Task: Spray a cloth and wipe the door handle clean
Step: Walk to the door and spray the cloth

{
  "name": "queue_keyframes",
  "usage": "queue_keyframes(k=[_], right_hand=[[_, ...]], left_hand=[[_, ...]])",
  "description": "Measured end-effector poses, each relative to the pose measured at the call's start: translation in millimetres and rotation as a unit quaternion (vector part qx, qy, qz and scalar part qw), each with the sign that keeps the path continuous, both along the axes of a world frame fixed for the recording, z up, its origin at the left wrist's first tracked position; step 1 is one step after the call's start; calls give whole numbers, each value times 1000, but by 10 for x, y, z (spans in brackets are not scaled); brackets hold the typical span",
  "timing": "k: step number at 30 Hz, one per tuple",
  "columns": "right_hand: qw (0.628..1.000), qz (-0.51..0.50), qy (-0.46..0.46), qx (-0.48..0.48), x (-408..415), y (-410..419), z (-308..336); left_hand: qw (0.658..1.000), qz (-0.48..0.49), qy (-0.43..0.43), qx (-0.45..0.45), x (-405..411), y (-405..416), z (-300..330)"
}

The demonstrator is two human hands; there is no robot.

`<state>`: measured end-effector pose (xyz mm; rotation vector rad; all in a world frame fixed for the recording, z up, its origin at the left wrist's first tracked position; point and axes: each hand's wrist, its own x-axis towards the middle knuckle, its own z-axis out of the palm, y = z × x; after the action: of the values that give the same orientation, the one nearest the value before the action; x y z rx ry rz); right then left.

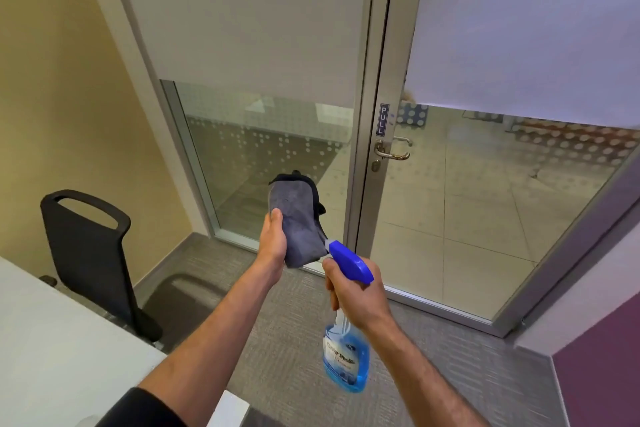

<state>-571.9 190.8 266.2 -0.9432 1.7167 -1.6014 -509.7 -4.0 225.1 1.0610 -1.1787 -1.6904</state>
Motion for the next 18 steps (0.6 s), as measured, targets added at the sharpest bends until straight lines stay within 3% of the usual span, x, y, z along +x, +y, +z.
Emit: queue_keyframes(k=[11, 18], right_hand=[[994, -7, -9, 106, -79, 170, -272], [997, -56, -12, 46, -238, 74, -10]], left_hand=[[1000, -18, 2, -21, -75, -144, 31], [999, -27, 1, -31, -161, -78, 19]])
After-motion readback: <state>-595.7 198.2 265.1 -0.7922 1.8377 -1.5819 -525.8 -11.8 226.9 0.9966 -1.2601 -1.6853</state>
